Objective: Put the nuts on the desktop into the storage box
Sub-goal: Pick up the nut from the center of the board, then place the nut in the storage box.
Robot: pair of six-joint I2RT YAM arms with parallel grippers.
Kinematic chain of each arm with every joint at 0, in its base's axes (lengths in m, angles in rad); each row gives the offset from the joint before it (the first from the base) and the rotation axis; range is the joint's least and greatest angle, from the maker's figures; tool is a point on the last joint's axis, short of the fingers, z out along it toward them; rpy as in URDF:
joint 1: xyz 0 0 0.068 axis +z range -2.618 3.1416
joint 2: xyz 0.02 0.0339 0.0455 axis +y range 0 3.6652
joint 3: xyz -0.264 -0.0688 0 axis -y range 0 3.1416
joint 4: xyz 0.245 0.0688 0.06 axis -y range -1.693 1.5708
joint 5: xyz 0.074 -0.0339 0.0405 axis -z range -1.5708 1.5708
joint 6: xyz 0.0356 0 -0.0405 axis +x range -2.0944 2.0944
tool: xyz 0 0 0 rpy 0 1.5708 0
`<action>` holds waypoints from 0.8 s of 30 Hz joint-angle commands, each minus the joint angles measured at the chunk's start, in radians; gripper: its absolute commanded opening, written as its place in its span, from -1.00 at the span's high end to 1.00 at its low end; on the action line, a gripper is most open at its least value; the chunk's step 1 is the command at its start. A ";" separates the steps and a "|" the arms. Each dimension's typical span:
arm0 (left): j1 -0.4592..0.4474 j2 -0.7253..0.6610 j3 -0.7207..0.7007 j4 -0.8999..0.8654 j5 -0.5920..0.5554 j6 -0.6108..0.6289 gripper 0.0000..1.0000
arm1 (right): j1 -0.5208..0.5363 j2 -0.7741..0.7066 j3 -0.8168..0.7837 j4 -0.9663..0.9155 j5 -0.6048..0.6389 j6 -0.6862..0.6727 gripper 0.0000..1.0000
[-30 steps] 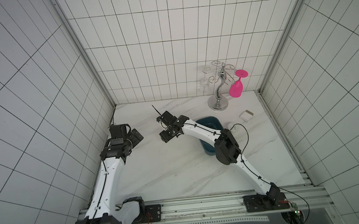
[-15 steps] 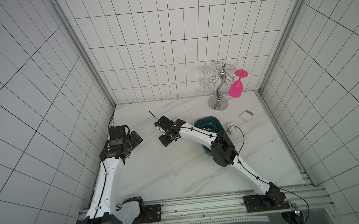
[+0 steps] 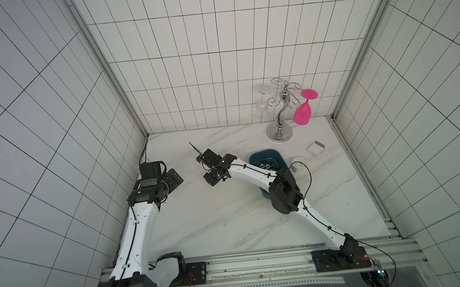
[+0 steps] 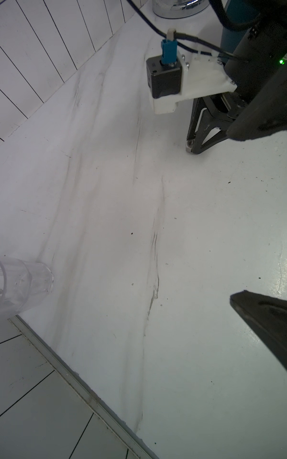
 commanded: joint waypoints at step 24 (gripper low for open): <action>-0.204 0.090 -0.008 0.179 0.121 -0.103 -0.96 | -0.439 -0.832 -0.994 0.144 -0.014 0.129 0.75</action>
